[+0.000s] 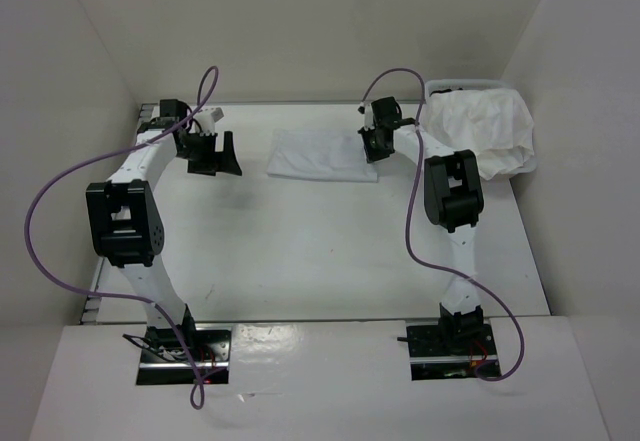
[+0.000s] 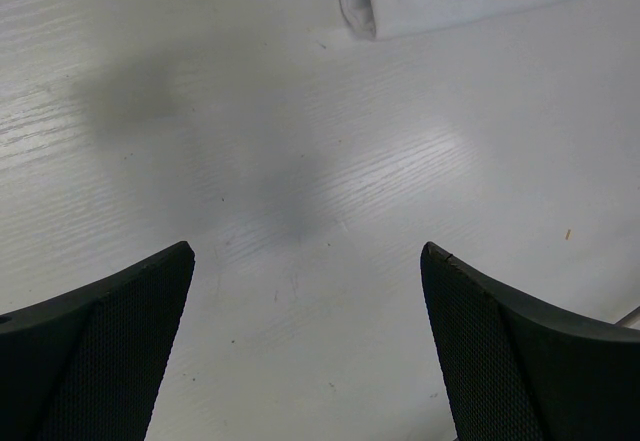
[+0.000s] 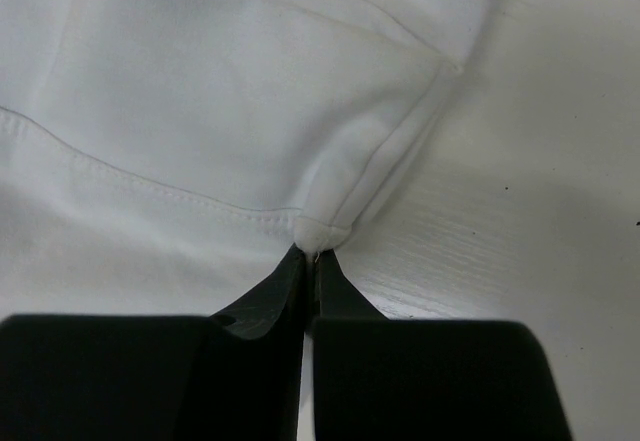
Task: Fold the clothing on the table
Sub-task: Fold the skirt
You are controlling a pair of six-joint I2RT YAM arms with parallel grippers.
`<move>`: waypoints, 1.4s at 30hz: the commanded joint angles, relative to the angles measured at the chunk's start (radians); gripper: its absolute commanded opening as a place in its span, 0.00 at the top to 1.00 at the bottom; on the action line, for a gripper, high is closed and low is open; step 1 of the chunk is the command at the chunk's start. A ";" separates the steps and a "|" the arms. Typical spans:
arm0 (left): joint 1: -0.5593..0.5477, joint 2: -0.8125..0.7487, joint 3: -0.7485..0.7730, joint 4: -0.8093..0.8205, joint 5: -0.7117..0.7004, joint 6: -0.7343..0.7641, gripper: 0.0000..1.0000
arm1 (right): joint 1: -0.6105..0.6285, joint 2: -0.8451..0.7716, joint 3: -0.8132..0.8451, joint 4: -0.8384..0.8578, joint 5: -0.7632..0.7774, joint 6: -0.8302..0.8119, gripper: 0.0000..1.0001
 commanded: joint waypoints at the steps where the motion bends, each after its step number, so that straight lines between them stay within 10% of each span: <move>1: 0.005 -0.051 -0.004 0.007 0.015 0.026 0.00 | 0.010 -0.009 0.000 -0.035 0.033 -0.021 1.00; 20: 0.014 -0.097 -0.023 0.007 0.024 0.035 0.00 | 0.021 -0.323 0.017 -0.158 0.147 -0.079 1.00; 42: 0.032 -0.106 -0.023 -0.011 0.033 0.063 0.00 | 0.302 -0.075 0.250 -0.216 0.200 -0.070 1.00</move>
